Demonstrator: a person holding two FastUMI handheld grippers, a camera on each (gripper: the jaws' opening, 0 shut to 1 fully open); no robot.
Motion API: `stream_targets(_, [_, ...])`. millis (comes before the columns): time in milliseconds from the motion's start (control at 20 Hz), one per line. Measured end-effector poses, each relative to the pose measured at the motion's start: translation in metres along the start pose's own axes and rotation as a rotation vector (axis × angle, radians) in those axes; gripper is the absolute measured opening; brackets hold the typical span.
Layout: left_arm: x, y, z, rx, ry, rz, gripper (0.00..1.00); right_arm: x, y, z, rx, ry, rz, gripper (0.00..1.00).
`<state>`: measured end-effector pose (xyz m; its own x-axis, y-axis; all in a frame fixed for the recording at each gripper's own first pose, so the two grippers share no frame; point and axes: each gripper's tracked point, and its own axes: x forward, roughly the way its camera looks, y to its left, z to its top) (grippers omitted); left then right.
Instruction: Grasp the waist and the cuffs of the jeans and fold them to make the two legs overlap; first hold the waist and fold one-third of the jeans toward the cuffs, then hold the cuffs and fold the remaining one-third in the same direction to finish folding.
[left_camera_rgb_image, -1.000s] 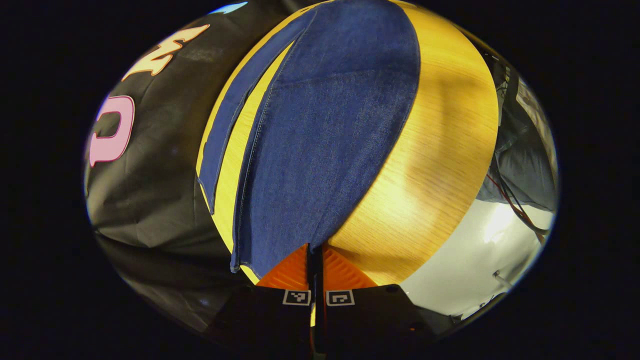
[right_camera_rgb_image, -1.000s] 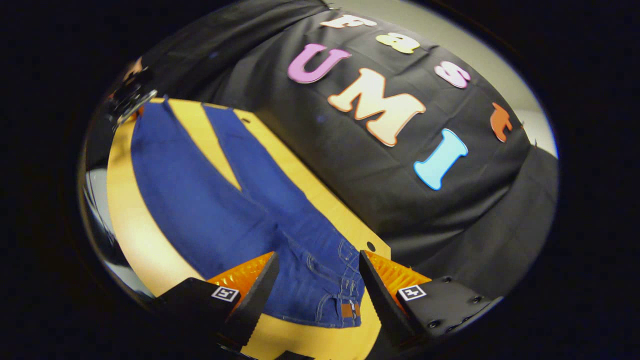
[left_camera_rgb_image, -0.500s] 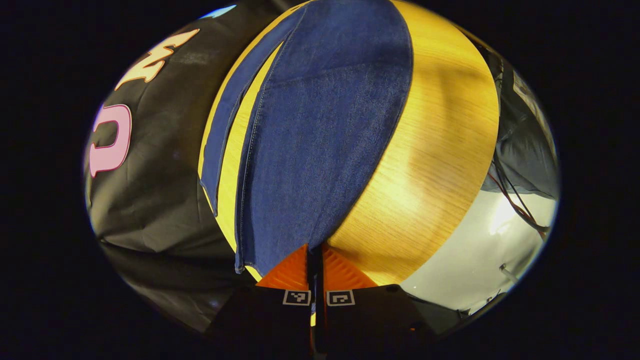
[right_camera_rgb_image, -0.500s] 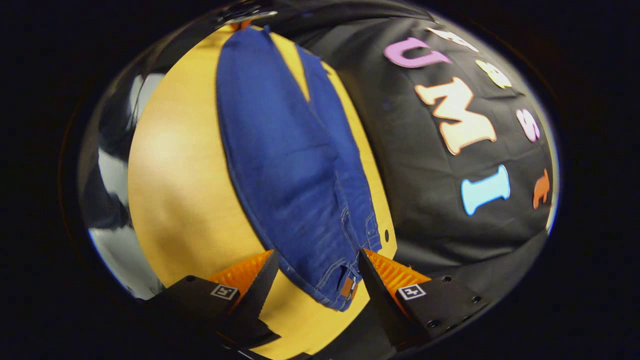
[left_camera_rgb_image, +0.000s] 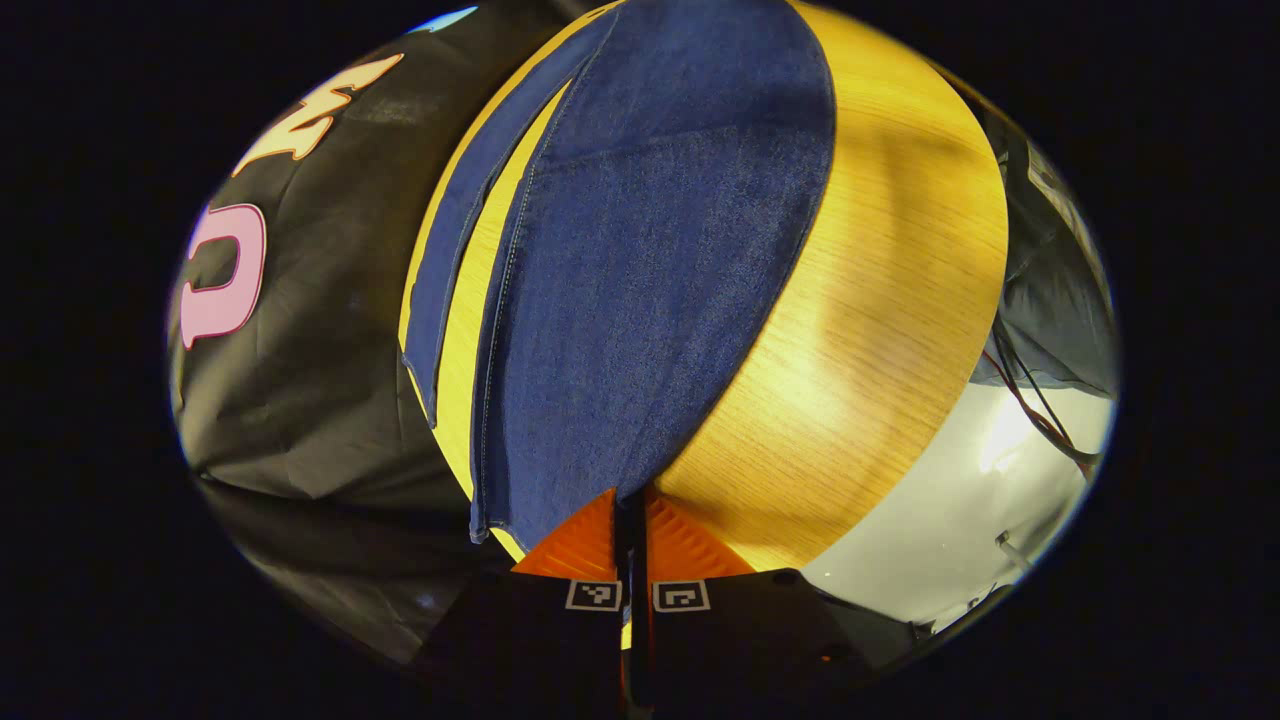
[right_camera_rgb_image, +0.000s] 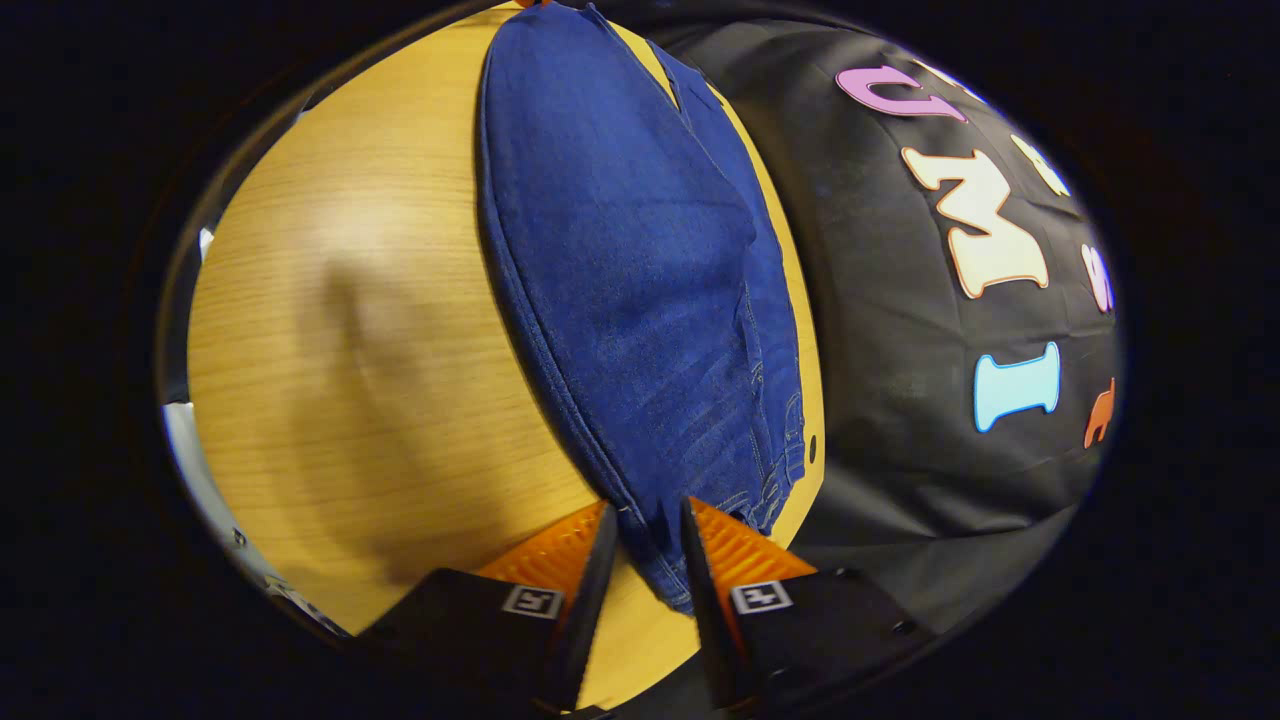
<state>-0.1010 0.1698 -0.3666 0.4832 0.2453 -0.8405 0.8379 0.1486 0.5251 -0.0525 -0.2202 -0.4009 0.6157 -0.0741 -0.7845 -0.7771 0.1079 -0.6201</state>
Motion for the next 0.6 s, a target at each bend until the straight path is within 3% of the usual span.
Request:
stream_targets(50, [0.000, 0.000, 0.000, -0.006, 0.000, 0.002, 0.00, 0.001, 0.003, 0.000, -0.008, 0.008, 0.007, 0.23])
stream_targets(100, [0.001, 0.001, 0.000, -0.016, 0.000, 0.005, 0.00, 0.003, 0.002, 0.000, 0.002, 0.011, 0.001, 0.11])
stream_targets(200, [0.001, 0.002, 0.000, -0.063, 0.005, 0.004, 0.00, 0.002, -0.006, -0.002, 0.080, 0.011, -0.012, 0.02])
stream_targets(300, [-0.001, 0.001, 0.002, -0.169, 0.024, -0.033, 0.00, 0.000, -0.015, -0.001, 0.170, 0.010, -0.034, 0.02])
stream_targets(400, [-0.005, 0.014, 0.005, -0.265, 0.045, -0.024, 0.00, -0.009, -0.026, 0.004, 0.245, -0.012, -0.079, 0.02])
stream_targets(600, [-0.017, 0.061, 0.016, -0.407, 0.056, 0.095, 0.00, -0.025, -0.074, 0.017, 0.401, -0.069, -0.175, 0.02])
